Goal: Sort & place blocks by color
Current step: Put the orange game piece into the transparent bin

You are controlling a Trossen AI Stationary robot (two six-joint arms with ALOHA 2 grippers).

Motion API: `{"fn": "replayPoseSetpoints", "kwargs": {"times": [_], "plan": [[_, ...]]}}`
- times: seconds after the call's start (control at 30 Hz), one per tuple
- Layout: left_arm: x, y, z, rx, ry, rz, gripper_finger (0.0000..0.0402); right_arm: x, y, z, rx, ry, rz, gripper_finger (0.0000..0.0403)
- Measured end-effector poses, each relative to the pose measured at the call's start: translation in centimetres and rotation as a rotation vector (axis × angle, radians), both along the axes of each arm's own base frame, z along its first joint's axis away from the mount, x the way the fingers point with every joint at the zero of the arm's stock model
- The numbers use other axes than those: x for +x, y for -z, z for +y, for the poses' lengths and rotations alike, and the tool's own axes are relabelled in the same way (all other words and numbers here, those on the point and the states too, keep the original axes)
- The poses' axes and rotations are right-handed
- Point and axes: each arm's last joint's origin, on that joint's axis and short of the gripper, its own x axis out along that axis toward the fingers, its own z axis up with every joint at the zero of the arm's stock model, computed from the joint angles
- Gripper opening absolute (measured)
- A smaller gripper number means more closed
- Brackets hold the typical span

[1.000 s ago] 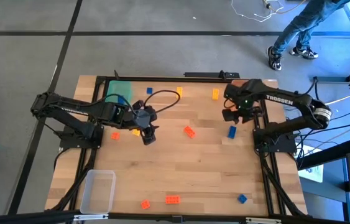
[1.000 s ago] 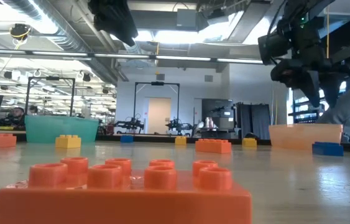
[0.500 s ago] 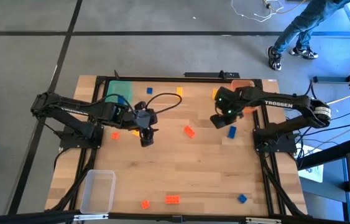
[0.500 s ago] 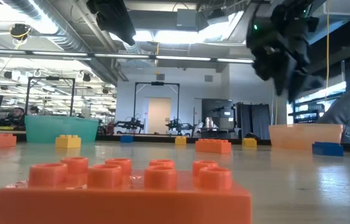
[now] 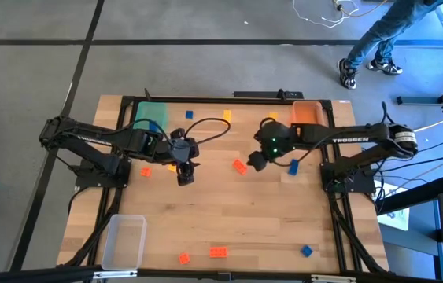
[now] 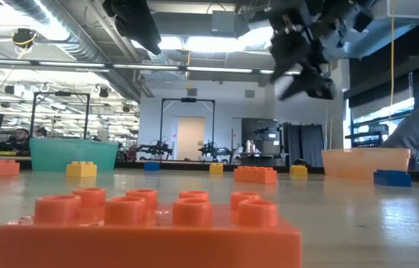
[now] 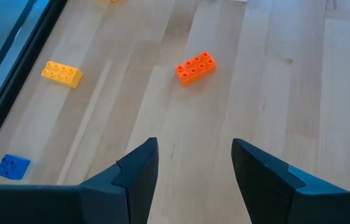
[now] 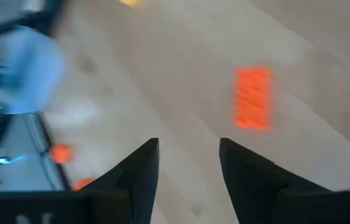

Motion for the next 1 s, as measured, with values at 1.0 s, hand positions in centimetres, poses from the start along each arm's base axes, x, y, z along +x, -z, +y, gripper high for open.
{"fn": "replayPoseSetpoints", "kwargs": {"times": [1.0], "plan": [[0.0, 0.0, -0.2, -0.046, 0.033, 0.005, 0.0195, 3.2, 3.9, 0.4, -0.222, -0.238, 0.0, 0.0241]]}}
